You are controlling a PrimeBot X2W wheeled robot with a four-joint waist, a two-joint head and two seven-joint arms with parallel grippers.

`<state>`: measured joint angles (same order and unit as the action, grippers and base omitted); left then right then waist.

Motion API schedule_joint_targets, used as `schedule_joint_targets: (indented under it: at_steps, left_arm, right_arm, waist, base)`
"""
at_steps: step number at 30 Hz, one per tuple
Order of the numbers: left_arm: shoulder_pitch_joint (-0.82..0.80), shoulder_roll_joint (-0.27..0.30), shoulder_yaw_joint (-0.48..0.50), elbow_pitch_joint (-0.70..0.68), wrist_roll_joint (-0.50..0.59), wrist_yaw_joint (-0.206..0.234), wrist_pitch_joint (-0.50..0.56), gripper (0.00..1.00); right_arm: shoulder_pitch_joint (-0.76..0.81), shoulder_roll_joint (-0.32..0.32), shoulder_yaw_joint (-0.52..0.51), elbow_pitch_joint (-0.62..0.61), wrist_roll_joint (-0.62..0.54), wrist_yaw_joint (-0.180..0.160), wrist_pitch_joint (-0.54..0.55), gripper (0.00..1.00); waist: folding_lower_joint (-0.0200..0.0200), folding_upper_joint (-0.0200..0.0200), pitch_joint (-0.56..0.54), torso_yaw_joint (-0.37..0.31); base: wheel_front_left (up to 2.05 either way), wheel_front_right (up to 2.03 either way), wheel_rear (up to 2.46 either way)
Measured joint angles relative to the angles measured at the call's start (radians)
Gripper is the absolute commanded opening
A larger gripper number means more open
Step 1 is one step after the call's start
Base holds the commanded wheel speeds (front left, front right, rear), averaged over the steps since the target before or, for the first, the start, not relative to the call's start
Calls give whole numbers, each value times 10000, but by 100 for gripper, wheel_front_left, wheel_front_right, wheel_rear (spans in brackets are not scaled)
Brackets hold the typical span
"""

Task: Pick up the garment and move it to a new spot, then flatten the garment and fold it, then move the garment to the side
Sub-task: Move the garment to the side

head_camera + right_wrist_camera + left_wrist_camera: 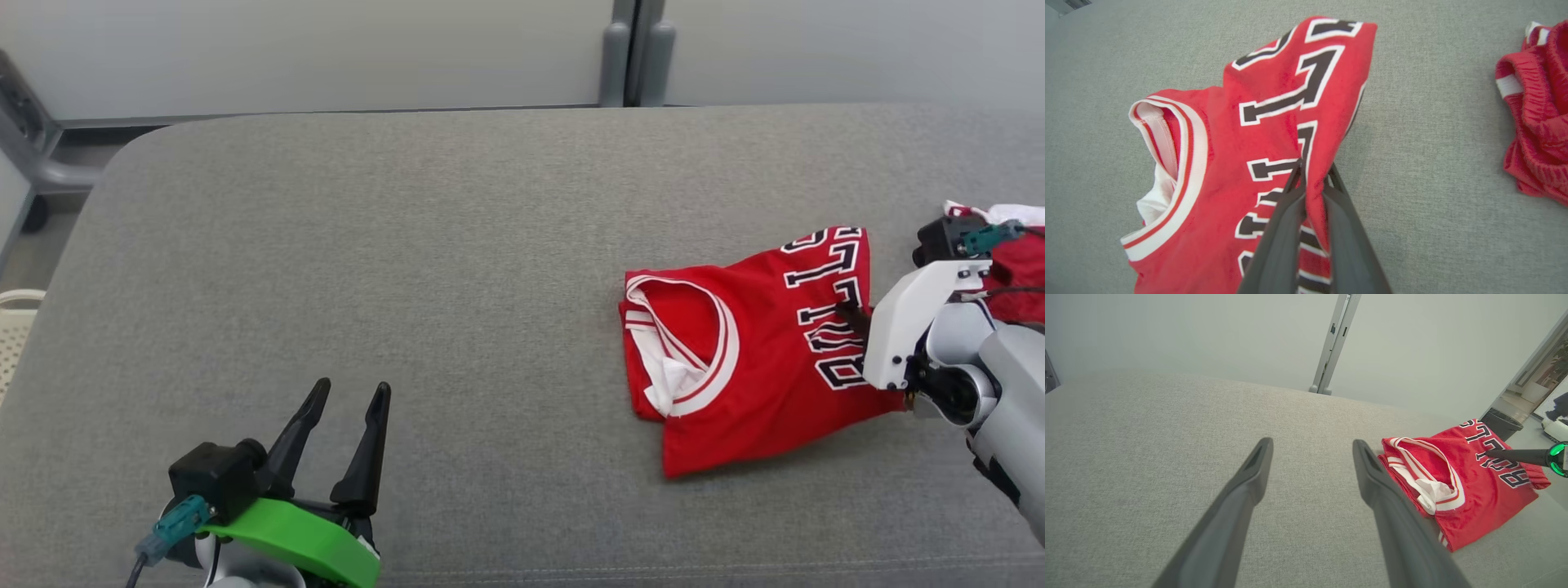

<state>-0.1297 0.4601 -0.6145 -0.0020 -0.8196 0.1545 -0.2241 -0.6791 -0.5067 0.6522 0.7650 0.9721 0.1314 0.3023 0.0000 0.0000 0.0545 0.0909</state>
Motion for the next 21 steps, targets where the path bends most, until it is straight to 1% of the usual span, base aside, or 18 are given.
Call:
schedule_joint_targets:
  at_steps: [9, 12, 13, 17, 21]
  left_arm:
    - [-57, -48, -21, -82, 15, 15, 21, 100]
    - [-161, -36, -15, -140, 33, 13, 33, 100]
    - [-297, -31, -8, -188, 71, 17, 77, 100]
    - [-521, -21, -12, -249, 127, 33, 119, 100]
    - [-712, 54, -8, -290, 157, 27, 209, 100]
  right_arm:
    - [-479, -539, 48, -382, -81, 0, 190, 0]
    - [-659, -625, 31, -458, -159, -2, 217, 0]
    - [-804, -623, 6, -491, -194, -2, 213, 0]
    - [-1182, -485, -125, -355, -382, -2, 109, 0]
    - [-1736, -261, -336, -69, -537, -2, -50, 0]
  waist:
    - [0, 0, 12, -1305]
    - [0, 0, 93, -1712]
    - [0, 0, 184, -1941]
    - [0, 0, 513, -2202]
    - [0, 0, 876, -2297]
  base:
    - [0, 0, 0]
    - [0, 0, 0]
    - [0, 0, 0]
    - [0, 0, 0]
    - [0, 0, 0]
